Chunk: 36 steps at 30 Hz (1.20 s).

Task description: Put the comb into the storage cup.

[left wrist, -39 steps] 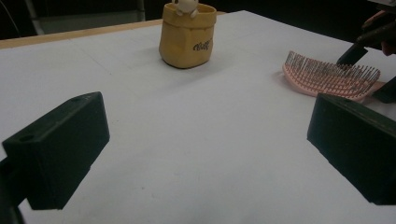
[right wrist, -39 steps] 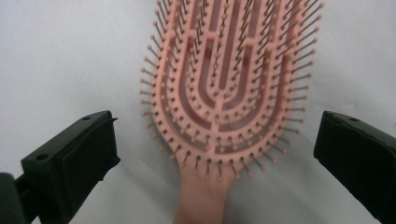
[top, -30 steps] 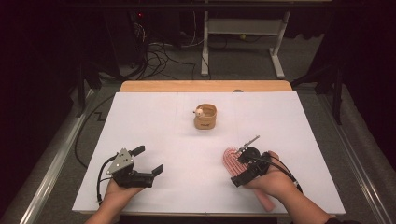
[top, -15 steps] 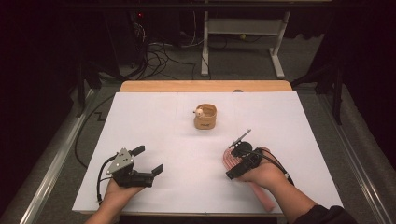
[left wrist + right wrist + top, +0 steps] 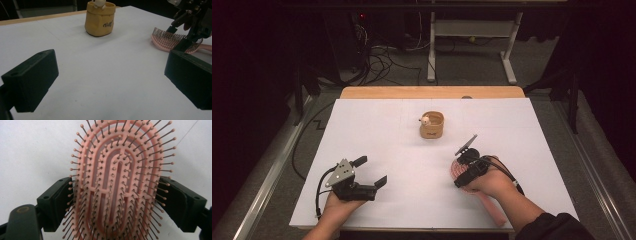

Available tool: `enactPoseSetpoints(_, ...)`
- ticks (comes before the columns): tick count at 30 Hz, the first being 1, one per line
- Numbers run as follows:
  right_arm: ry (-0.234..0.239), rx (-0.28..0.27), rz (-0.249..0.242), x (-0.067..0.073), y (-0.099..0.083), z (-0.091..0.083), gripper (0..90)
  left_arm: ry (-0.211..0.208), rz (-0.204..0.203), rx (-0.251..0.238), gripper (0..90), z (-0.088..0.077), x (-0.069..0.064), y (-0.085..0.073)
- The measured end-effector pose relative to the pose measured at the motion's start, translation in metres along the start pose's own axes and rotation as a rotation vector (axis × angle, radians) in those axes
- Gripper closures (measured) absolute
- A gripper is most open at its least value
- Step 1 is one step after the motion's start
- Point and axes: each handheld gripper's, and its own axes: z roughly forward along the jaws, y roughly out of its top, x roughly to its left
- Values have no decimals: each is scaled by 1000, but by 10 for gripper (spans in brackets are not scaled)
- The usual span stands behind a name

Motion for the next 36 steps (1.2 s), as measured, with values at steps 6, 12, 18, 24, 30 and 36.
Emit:
enactPoseSetpoints(6, -21, 21, 5, 3, 3, 2, 153, 0, 0, -3, 0, -1, 0, 0)
enactPoseSetpoints(12, -25, 25, 5, 4, 4, 4, 133, 0, 2, -2, 0, -1, 0, 0)
enactPoseSetpoints(18, -26, 29, 2, 4, 5, 4, 126, -1, 2, 1, 0, 0, -1, 0)
enactPoseSetpoints(24, -23, 41, 3, 4, 7, 5, 124, -5, 4, 1, 0, 0, -1, 0)
enactPoseSetpoints(30, -29, 54, -2, 4, 9, 5, 124, -3, 0, -1, 0, 0, -1, 0)
enactPoseSetpoints(36, -27, 60, -3, 4, 9, 6, 124, -2, -2, -3, 0, 0, 0, 0)
